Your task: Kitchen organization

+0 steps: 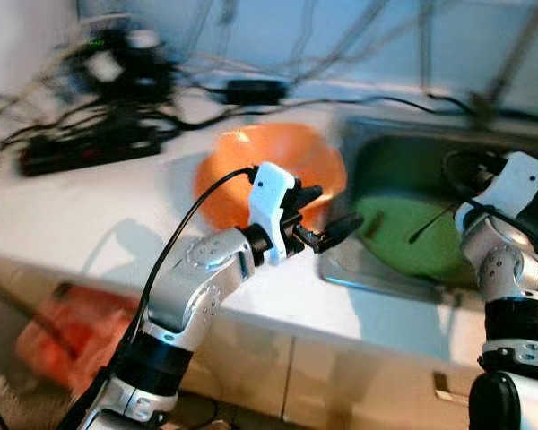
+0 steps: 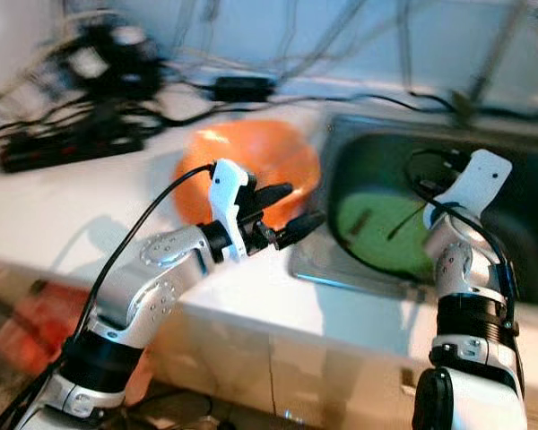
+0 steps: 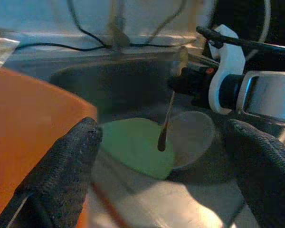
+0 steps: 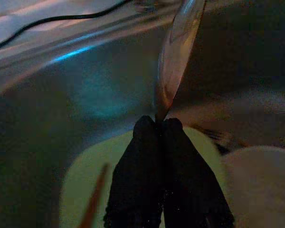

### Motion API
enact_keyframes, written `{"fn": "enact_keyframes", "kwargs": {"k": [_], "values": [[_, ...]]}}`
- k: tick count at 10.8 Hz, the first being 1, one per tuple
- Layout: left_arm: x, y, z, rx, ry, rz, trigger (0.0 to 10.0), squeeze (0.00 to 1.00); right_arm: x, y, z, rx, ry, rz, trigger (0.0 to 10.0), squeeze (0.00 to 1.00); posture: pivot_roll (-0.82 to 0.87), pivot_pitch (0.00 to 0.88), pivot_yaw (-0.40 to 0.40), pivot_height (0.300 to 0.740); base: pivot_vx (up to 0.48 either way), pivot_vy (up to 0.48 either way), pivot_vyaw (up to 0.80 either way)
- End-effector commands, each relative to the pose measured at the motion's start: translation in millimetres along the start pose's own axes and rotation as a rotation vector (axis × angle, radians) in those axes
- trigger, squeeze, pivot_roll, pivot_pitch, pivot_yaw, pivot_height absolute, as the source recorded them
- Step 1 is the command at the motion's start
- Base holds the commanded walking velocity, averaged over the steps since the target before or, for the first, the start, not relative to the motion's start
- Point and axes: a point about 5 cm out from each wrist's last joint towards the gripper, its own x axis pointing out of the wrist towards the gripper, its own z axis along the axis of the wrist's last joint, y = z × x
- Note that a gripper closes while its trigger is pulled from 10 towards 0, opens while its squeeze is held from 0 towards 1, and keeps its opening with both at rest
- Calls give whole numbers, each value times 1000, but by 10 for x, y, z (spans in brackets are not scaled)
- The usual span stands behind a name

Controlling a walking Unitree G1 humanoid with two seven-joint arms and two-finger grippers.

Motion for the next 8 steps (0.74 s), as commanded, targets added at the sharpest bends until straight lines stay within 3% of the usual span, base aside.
{"fn": "enact_keyframes", "kwargs": {"k": [1,2,3,4,5,6,7,8], "values": [[-1,-23,-9,15,9,-6,10000,1000,6,-30,-2,-8,9,-9,10000,0,-4,45,33,740,0,0,-788],[-1,-24,-9,19,10,-6,10000,1000,6,-18,-2,-12,12,4,10000,0,-4,44,33,740,0,0,0],[0,-22,-6,24,12,-5,10000,651,5,-6,-6,-24,13,14,10000,0,-4,44,34,740,0,0,0],[0,-18,-5,31,16,-3,10000,0,4,9,-22,-35,22,31,10000,0,-5,44,35,740,0,0,0],[0,-20,-12,42,23,-3,10000,0,0,40,-55,-47,36,53,10000,0,-4,45,34,740,0,0,0],[2,-21,-14,44,25,-2,10000,0,-1,55,-82,-49,55,64,10000,302,-4,45,33,740,0,0,0],[3,-13,-12,54,29,7,10000,0,-4,79,-105,-51,62,81,10000,1000,-2,46,32,740,0,0,0],[1,-2,-8,61,31,18,10000,0,-7,98,-119,-44,72,95,10000,1000,-1,47,30,740,0,0,0]]}}
